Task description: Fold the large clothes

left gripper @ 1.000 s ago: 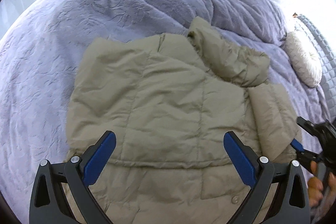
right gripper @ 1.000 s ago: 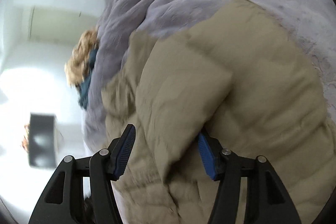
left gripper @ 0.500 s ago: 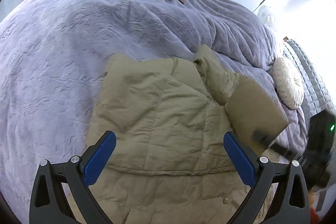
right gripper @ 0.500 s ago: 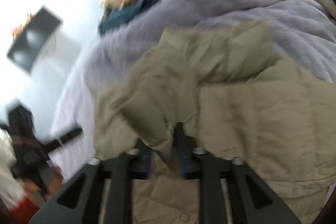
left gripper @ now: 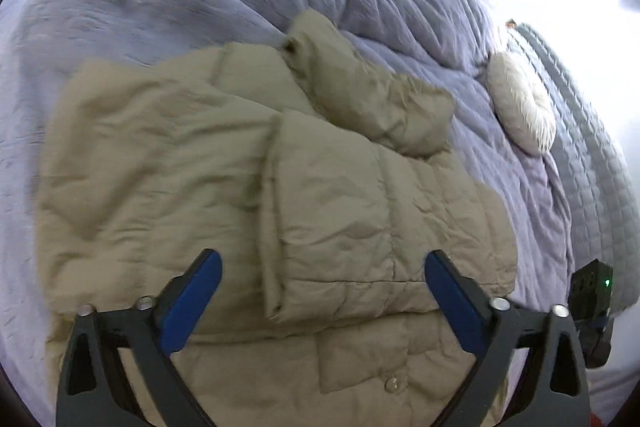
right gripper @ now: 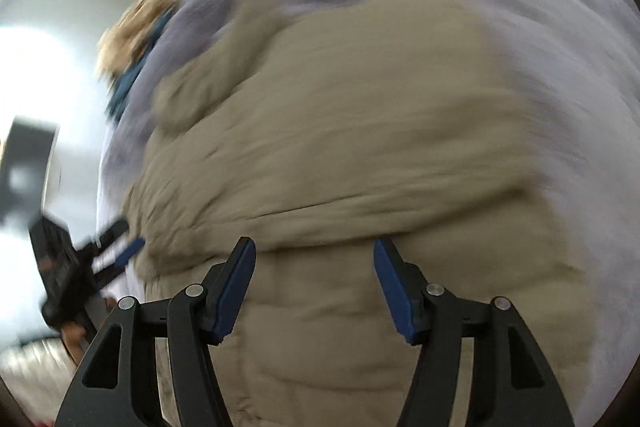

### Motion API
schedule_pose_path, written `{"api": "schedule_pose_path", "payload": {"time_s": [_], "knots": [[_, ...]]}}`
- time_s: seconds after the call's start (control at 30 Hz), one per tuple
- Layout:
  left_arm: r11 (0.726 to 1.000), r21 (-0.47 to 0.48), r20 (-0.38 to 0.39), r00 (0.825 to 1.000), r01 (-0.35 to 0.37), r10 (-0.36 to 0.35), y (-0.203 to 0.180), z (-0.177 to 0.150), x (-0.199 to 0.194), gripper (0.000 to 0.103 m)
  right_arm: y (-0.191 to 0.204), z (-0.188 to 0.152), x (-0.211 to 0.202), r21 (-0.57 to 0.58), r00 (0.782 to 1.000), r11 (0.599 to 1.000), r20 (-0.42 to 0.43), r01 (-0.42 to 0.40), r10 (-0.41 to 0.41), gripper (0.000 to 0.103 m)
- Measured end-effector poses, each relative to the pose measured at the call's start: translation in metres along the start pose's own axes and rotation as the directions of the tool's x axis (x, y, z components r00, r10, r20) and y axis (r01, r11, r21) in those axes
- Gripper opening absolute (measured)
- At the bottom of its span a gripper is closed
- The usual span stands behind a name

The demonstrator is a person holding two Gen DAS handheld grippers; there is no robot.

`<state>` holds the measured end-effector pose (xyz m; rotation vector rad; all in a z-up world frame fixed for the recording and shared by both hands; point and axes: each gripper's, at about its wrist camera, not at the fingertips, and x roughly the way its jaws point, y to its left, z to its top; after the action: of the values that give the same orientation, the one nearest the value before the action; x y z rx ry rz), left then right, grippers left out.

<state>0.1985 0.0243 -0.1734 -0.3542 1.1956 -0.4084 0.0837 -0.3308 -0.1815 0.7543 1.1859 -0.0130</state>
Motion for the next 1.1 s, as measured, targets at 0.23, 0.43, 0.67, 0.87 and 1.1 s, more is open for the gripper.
{"api": "schedule_pose_path", "payload": {"time_s": [0.23,0.43,0.67,0.87,1.1], "knots": [[1.0,-0.006,-0.052,0.999,-0.015,0.014,-0.01,-0.001,0.026,0.067,-0.083,0.013,-0.018,0.282,0.985,0.948,0.122,-0.149,0.119,0.063],[0.999,-0.031,-0.082,0.996,-0.041,0.039,-0.006,-0.007,0.026,0.019,-0.09,0.031,-0.007,0.364,0.98,0.915,0.154,-0.175,0.127,0.007],[0.996,-0.029,-0.079,0.993,-0.088,0.086,0.017,-0.023,0.028,0.02,-0.084,0.033,0.015,0.264,0.996,0.962,0.077,-0.07,0.052,0.007],[0.981,0.046,-0.047,0.98,-0.19,0.192,0.015,-0.018,0.002,0.024,-0.079,0.03,0.014,0.257,0.997,0.966,0.077,-0.037,0.018,0.008],[0.966,0.107,0.003,0.971,-0.237,0.238,0.003,-0.008,-0.033,0.025,-0.06,0.019,-0.022,0.145,0.998,0.989,0.05,-0.042,0.035,0.014]]}}
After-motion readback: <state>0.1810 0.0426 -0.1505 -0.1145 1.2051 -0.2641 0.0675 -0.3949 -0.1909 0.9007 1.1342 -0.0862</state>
